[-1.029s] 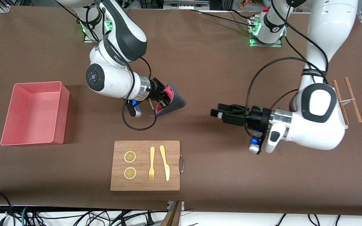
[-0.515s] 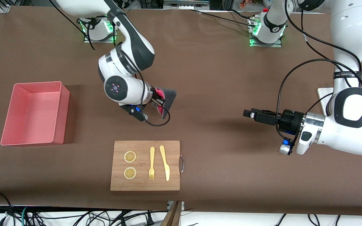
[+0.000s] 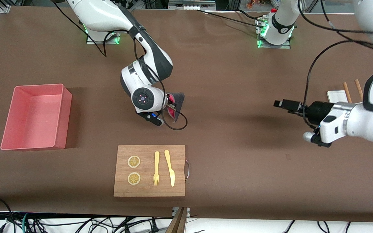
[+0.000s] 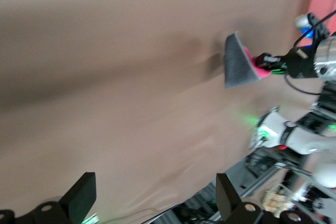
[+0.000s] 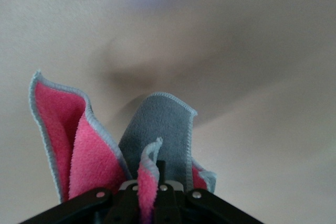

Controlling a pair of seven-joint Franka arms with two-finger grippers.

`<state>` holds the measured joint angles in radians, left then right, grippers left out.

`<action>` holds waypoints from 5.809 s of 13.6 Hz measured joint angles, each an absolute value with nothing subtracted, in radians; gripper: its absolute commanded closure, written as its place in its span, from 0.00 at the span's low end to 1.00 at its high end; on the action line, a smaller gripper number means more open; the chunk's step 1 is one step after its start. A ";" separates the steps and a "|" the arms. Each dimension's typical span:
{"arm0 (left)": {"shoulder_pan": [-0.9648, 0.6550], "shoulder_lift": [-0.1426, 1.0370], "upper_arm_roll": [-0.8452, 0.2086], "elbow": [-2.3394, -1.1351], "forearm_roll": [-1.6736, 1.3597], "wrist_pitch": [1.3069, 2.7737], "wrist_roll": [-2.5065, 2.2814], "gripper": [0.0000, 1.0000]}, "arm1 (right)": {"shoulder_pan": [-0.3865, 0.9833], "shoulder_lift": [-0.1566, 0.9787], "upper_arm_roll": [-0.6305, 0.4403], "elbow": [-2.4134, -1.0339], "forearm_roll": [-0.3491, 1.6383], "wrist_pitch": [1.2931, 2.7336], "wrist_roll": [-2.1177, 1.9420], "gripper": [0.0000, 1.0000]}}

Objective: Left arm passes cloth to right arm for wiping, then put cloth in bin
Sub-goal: 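Lower the cloth with the right gripper while the left gripper withdraws, then wipe the table beside the wooden board with the cloth in the right gripper, then move the cloth with the right gripper over the pink bin and release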

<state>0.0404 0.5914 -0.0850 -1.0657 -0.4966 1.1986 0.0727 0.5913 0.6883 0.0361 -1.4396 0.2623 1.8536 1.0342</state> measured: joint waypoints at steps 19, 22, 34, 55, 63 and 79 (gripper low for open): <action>0.081 0.083 -0.093 -1.713 0.028 1.580 0.394 0.00 | 0.515 0.767 -0.145 -1.484 0.158 1.711 0.670 1.00; 0.140 0.066 -0.072 -1.673 0.018 1.611 0.305 0.00 | 0.513 0.758 -0.252 -1.484 0.155 1.661 0.499 1.00; 0.173 0.046 -0.105 -1.616 -0.008 1.650 -0.052 0.00 | 0.607 0.787 -0.144 -1.493 0.197 1.895 0.750 1.00; 0.070 0.036 -0.003 -1.561 -0.008 1.667 -0.052 0.00 | 0.593 0.787 -0.181 -1.490 0.260 1.887 0.644 1.00; 0.054 0.068 -0.011 -1.537 -0.008 1.667 -0.052 0.00 | 0.593 0.776 -0.363 -1.490 0.255 1.756 0.342 1.00; 0.052 0.074 -0.011 -1.507 -0.008 1.667 -0.052 0.00 | 0.574 0.504 -0.745 -1.471 0.145 1.457 -0.242 1.00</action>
<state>0.0519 0.0738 -0.0108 -1.5074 -0.0082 1.6670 -0.0519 0.5740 0.5039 -0.7446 -1.4714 0.1454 1.4570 -0.2416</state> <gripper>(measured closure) 0.000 0.982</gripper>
